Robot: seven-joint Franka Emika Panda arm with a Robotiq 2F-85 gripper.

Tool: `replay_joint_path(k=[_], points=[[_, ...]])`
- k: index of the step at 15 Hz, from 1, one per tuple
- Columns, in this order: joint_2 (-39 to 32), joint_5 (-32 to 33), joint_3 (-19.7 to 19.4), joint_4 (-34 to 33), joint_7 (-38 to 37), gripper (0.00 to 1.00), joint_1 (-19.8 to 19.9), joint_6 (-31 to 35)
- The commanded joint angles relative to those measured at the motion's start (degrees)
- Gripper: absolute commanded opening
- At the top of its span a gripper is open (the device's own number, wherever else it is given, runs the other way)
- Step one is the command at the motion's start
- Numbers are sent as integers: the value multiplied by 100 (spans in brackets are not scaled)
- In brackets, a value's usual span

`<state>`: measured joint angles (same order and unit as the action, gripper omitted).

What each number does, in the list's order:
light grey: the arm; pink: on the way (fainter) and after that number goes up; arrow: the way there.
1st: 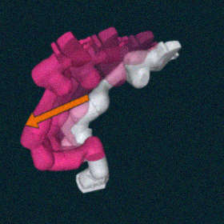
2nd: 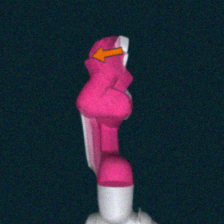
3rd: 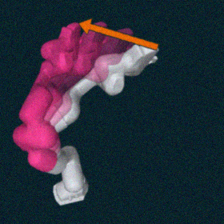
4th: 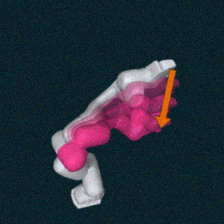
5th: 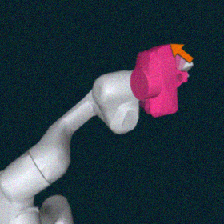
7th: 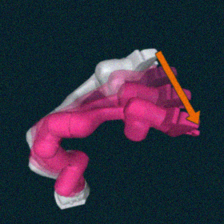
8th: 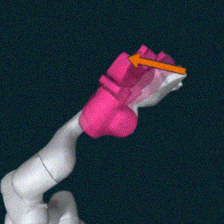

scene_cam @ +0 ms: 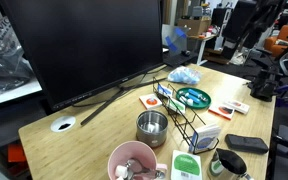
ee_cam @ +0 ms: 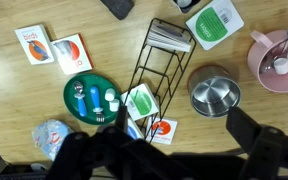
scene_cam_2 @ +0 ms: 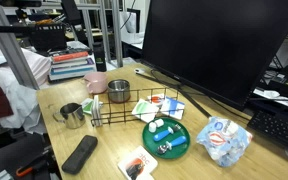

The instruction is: Pick up the silver cup and move it slightly to the right.

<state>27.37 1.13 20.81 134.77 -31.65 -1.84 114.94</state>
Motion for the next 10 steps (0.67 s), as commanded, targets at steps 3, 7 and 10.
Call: replay_joint_path(k=[3,7,10], points=[[-50,84,-107,41,-85,100,-142,-23],[-145,-189,-200,287,50,100,-291,-99],[-172,-79,-177,383,-40,100,-328,-59]])
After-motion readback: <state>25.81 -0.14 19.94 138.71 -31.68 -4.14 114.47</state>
